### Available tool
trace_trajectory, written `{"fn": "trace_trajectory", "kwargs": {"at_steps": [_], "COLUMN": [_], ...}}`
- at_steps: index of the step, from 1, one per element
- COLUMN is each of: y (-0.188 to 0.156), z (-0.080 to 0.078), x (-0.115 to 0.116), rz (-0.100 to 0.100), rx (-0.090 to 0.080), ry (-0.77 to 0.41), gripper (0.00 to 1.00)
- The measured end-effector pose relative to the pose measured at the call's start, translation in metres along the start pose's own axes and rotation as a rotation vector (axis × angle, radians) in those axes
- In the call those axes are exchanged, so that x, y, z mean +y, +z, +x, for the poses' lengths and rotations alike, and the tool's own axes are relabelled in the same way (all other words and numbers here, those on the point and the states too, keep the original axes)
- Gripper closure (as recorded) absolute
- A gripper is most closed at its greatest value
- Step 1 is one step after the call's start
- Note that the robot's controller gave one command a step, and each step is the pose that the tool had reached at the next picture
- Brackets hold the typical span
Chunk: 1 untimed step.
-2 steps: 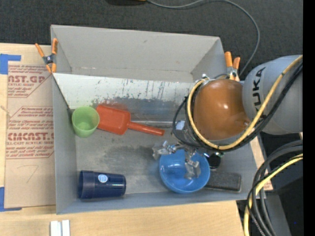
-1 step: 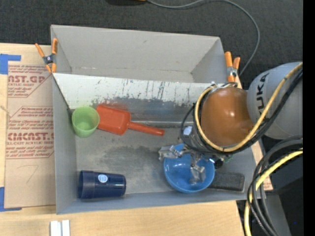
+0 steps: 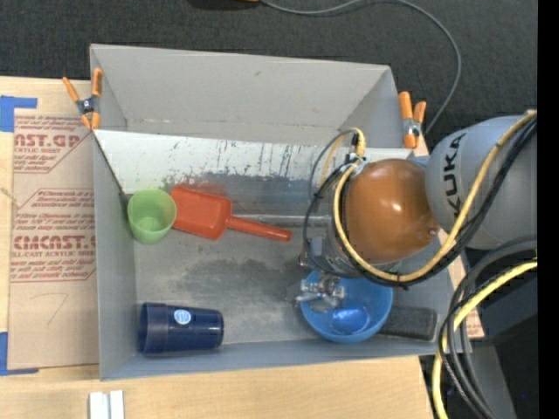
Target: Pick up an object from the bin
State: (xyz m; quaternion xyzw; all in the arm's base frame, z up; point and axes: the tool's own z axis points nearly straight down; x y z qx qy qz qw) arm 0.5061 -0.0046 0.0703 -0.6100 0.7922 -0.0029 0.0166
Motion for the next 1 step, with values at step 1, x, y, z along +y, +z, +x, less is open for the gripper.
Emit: {"fn": "trace_trajectory", "kwargs": {"at_steps": [1], "y": [-0.0001], "z": [0.0002], "x": [-0.0001], "rz": [0.0], "rx": [-0.001], "ry": [0.001], "gripper": [1.0]}}
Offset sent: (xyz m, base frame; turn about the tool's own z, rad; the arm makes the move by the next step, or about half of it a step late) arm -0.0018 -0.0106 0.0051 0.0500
